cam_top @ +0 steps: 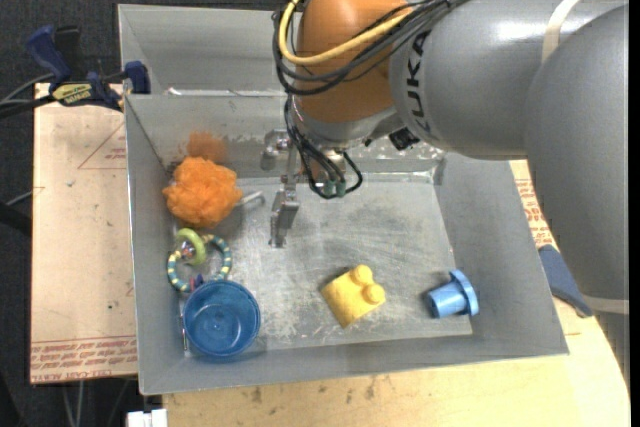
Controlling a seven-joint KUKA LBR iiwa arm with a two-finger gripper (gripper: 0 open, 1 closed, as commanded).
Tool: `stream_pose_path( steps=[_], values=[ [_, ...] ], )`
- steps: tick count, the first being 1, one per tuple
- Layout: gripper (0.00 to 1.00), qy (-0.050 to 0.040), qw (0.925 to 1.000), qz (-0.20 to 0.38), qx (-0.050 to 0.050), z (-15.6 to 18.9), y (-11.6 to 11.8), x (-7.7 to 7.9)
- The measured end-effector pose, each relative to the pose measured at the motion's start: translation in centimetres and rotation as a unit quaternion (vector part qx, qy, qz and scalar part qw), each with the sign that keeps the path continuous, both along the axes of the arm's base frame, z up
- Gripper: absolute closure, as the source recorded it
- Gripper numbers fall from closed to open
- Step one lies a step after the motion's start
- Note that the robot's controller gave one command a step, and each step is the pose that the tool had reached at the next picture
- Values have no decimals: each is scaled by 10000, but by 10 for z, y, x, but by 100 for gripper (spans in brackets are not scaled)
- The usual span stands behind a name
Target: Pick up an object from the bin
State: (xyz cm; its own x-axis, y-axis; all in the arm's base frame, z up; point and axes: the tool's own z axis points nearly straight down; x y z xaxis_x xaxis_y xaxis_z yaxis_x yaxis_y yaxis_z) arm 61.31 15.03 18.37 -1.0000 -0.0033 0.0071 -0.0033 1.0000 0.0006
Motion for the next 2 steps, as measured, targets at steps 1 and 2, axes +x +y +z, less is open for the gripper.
stream_pose_path(
  steps=[1, 2],
  values=[
    [0, -42, 10000, -15, 5, 5, -1, 2],
    [0, -61, 9987, 496, 6, -41, 31, 2]
  ],
)
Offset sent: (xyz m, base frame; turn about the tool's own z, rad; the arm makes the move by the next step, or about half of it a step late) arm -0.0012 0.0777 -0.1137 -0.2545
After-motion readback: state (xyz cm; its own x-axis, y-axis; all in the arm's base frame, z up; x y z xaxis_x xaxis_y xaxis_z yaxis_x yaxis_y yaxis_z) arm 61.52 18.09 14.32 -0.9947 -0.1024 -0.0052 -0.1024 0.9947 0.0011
